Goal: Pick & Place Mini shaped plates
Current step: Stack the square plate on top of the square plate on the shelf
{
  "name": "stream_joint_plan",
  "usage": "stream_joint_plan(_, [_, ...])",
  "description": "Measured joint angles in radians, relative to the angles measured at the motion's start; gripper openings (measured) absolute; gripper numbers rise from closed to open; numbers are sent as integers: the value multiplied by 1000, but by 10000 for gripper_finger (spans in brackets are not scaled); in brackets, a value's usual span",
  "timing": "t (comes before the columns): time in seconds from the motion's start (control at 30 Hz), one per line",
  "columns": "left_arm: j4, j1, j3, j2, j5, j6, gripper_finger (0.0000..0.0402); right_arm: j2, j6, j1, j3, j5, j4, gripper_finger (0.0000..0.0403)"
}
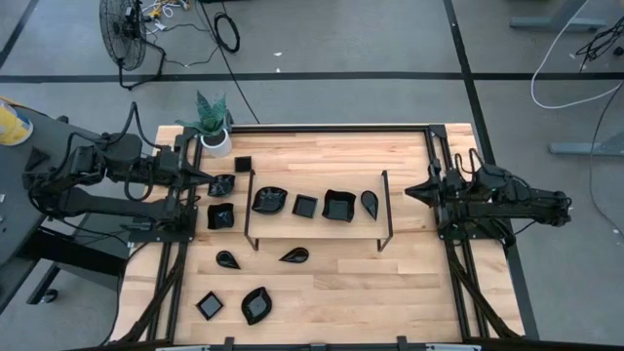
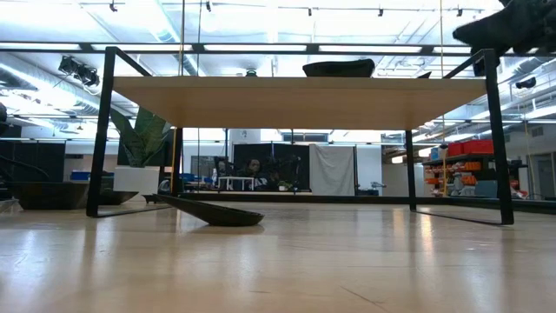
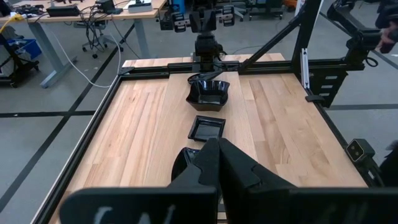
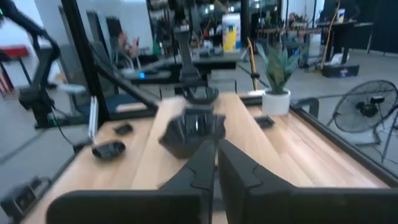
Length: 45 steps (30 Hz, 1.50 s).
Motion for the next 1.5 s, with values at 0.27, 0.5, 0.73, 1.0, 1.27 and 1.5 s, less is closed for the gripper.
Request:
stream_joint_plan(0.27, [0, 0, 0, 0, 0, 0, 3, 2, 96, 0, 14, -4, 38, 23])
stream_joint_plan(0.5, [0, 0, 0, 0, 0, 0, 3, 18, 108, 0, 126, -27, -42, 20])
stream_joint_plan(0.73, [0, 0, 0, 0, 0, 0, 3, 57, 93, 0, 333, -27, -294, 11])
stream_joint_plan(1.0, [0, 0, 0, 0, 0, 0, 3, 110, 51, 0, 572, -27, -577, 6])
stream_joint_plan(1.27, [0, 0, 0, 0, 0, 0, 3, 112, 21, 0, 741, 9, -801, 6])
stream_joint_plan(1.5, [0, 0, 0, 0, 0, 0, 3, 112, -40, 0, 849, 9, -875, 6])
